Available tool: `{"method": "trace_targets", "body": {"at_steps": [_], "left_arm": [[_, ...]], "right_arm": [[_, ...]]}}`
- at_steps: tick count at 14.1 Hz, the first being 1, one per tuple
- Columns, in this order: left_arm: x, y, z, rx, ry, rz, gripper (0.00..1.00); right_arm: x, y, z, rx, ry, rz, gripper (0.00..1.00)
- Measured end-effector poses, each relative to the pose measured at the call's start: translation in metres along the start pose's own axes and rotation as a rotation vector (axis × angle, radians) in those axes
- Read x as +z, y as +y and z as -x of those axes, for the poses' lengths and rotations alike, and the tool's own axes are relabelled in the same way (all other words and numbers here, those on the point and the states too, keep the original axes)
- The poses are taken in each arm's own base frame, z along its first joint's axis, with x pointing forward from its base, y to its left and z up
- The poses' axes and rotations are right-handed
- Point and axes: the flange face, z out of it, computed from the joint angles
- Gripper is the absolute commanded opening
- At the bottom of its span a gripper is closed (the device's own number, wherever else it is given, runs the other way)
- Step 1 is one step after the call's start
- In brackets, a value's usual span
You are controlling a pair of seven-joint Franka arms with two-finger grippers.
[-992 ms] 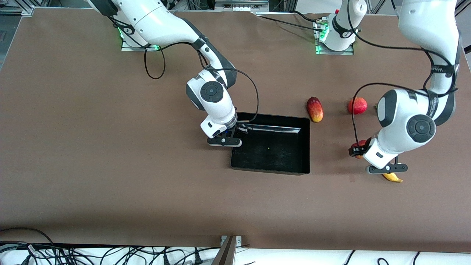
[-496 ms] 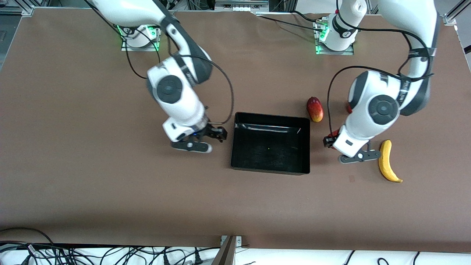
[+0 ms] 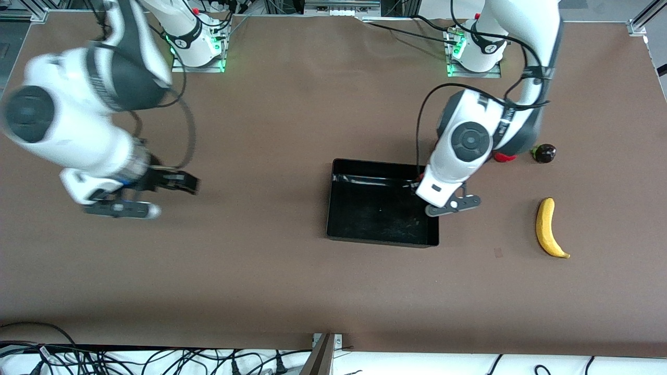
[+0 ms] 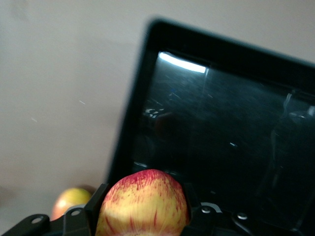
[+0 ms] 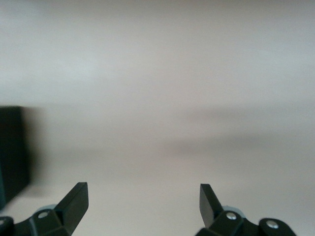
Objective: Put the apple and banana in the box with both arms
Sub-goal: 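Release the box with the right gripper while the left gripper carries the apple, then lower the apple into the box and open the left gripper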
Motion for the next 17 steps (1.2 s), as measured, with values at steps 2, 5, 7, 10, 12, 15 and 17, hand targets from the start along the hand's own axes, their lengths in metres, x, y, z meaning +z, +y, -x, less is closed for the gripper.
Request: {"method": "trace_targets", "body": {"at_steps": [2, 5, 7, 10, 12, 15, 17], "left_arm": [[0.007, 0.028, 0.016, -0.009, 0.007, 0.007, 0.0], [0.019, 0.061, 0.038, 0.0, 0.015, 0.038, 0.0], [0.033, 0.08, 0.05, 0.009, 0.022, 0.062, 0.0], [0.063, 0.101, 0.061, 0.007, 0.032, 0.088, 0.0], [0.084, 0.109, 0.067, 0.016, 0.029, 0.093, 0.0], [0.109, 0.114, 0.072, 0.021, 0.012, 0.08, 0.0], [0.124, 0.118, 0.077, 0.028, 0.012, 0.085, 0.0]], "right_arm": [[-0.021, 0.054, 0.008, 0.011, -0.049, 0.019, 1.0], [-0.043, 0.097, 0.02, 0.053, -0.075, 0.023, 1.0], [-0.053, 0.107, 0.027, 0.055, -0.083, 0.02, 1.0], [-0.062, 0.117, 0.036, 0.032, -0.08, 0.022, 1.0], [-0.065, 0.128, 0.044, 0.021, -0.055, 0.018, 1.0], [-0.06, 0.146, 0.064, 0.024, 0.012, -0.006, 1.0], [-0.061, 0.147, 0.076, 0.024, 0.019, -0.008, 1.0]]}}
